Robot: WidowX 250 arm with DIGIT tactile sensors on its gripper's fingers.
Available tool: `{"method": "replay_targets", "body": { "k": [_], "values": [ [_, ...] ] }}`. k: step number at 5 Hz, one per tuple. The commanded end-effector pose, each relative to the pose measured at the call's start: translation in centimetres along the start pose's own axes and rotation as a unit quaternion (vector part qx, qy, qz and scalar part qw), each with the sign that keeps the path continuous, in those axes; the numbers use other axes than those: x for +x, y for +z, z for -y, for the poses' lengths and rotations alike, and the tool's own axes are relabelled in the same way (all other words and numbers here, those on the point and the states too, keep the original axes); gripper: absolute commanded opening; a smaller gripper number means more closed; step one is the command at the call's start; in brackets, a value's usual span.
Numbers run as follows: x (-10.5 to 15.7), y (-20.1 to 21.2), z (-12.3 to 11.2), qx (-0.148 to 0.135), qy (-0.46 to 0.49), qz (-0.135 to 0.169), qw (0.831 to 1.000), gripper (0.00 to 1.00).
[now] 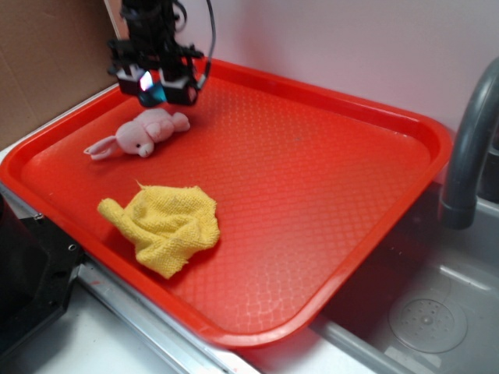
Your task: Grab the plastic pickle.
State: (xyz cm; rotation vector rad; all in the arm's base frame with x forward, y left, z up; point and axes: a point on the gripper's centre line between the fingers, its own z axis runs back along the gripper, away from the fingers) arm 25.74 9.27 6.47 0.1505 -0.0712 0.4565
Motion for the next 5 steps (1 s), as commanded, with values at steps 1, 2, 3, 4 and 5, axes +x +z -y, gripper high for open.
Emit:
{"method": "replay_targets", "body": {
  "k": [1, 2, 3, 4, 5],
  "values": [
    [-3.8, 8.8, 0.6, -0.010, 0.010, 0.045, 0.999, 0.00],
    [-7.5, 11.3, 2.3, -0.031, -0.028, 0.053, 0.998, 0.00],
    [-10.3, 12.7, 3.2, -0.044, -0.048, 0.059, 0.996, 0.00],
    [-10.7, 12.8, 3.3, -0.052, -0.043, 0.072, 0.995, 0.00],
    [-9.8, 12.3, 2.5, -0.034, -0.018, 0.047, 0.998, 0.00]
  ]
}}
